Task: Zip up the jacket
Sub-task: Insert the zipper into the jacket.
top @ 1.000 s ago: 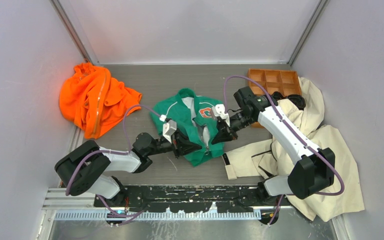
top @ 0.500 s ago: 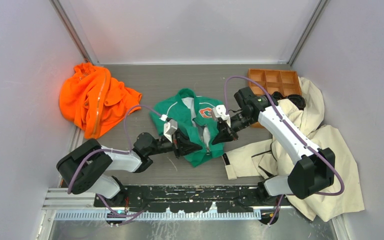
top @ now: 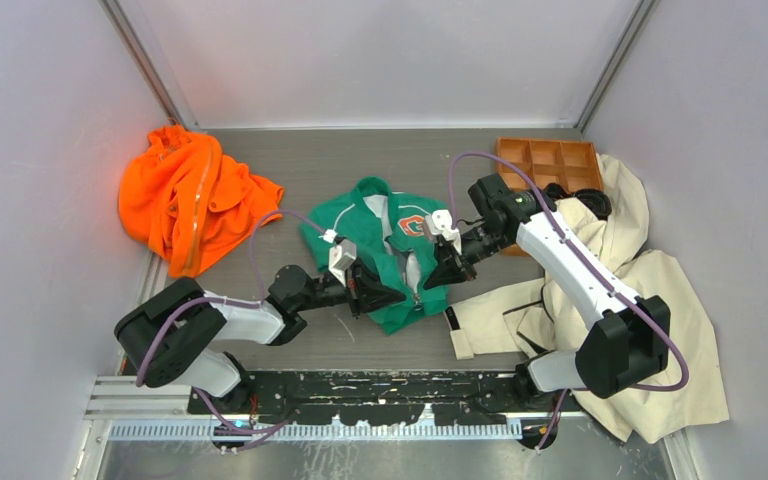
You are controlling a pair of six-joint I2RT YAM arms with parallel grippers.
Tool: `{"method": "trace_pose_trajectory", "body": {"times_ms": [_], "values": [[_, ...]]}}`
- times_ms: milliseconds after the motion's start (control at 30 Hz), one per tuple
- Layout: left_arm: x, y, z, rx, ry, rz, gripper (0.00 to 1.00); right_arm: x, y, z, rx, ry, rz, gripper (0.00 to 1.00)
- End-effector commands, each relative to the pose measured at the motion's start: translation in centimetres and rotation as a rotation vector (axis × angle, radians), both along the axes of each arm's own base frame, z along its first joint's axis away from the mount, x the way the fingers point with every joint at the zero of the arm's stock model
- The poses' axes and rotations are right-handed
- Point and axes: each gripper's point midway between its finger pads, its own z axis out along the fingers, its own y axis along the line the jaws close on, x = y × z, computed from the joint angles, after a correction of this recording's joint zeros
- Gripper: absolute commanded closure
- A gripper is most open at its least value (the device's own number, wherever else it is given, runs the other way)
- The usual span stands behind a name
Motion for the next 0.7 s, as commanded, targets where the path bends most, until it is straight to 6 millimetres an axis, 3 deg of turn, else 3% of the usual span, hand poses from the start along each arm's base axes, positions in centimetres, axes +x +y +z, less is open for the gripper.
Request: {"method": "trace_pose_trajectory", "body": {"times_ms": [0, 667], "values": [[-0.08, -0.48, 3.22, -0.092, -0.088, -0.019, 1.00, -0.40, 0.57, 1.76, 0.071, -0.029, 0.020, 0.99], [-0.28, -0.78, 2.75, -0.081, -0.057, -0.043, 1.00, -0.51, 0.69, 2.02, 0.079, -0.031, 0.023, 0.99]]}}
